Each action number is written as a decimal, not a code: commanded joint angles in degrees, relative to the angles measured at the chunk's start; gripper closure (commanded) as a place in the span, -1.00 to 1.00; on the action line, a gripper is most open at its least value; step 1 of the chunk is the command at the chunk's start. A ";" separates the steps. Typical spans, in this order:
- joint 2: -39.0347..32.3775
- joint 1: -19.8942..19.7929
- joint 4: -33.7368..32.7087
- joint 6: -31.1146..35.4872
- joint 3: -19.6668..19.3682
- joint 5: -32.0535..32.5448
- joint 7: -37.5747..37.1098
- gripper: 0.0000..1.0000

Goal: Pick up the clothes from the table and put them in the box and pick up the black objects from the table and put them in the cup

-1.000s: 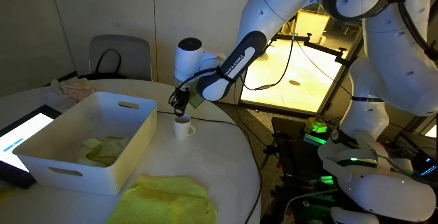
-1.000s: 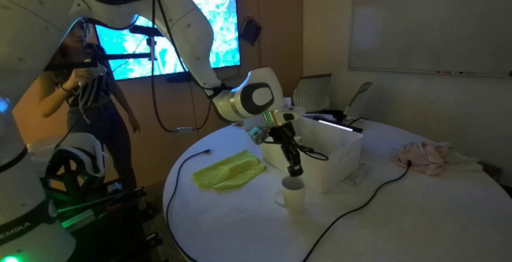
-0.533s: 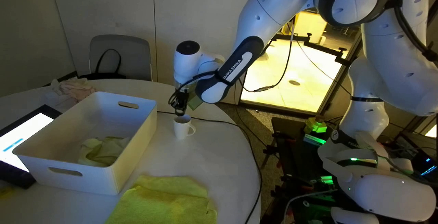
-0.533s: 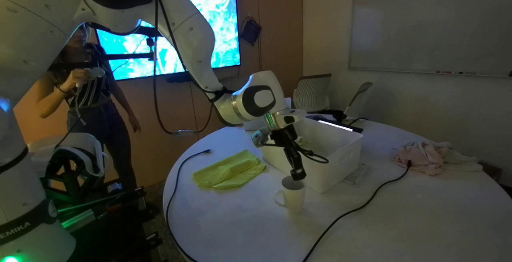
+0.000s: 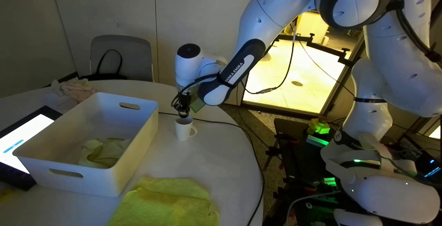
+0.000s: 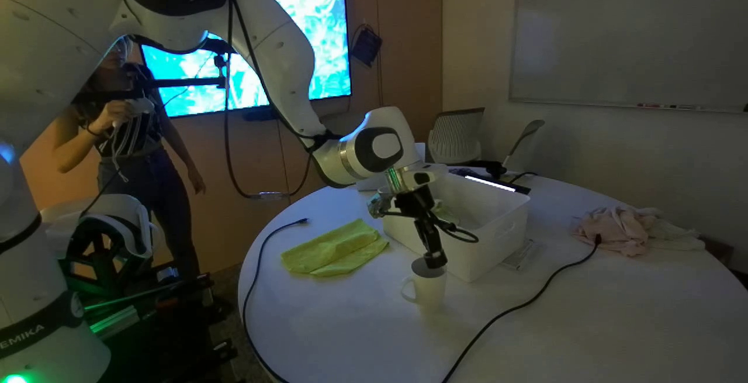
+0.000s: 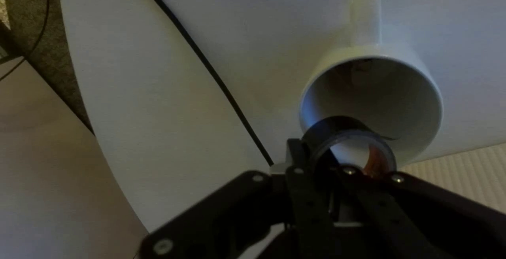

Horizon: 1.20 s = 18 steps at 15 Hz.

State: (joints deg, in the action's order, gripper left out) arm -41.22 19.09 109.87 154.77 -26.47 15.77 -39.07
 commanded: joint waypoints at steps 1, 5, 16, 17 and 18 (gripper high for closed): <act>-1.01 1.43 -1.76 -1.53 -1.27 2.27 -2.67 0.78; -0.97 1.75 -1.76 -1.43 -1.21 3.77 -3.91 0.24; 2.65 9.11 2.94 -0.12 -6.90 13.90 -14.00 -1.00; 2.78 9.66 3.40 -0.02 -7.11 14.93 -15.34 -1.00; 3.09 10.01 3.93 -0.24 -7.12 15.87 -16.37 -1.00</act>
State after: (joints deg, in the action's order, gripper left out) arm -40.38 26.76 110.93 154.26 -32.02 28.14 -51.36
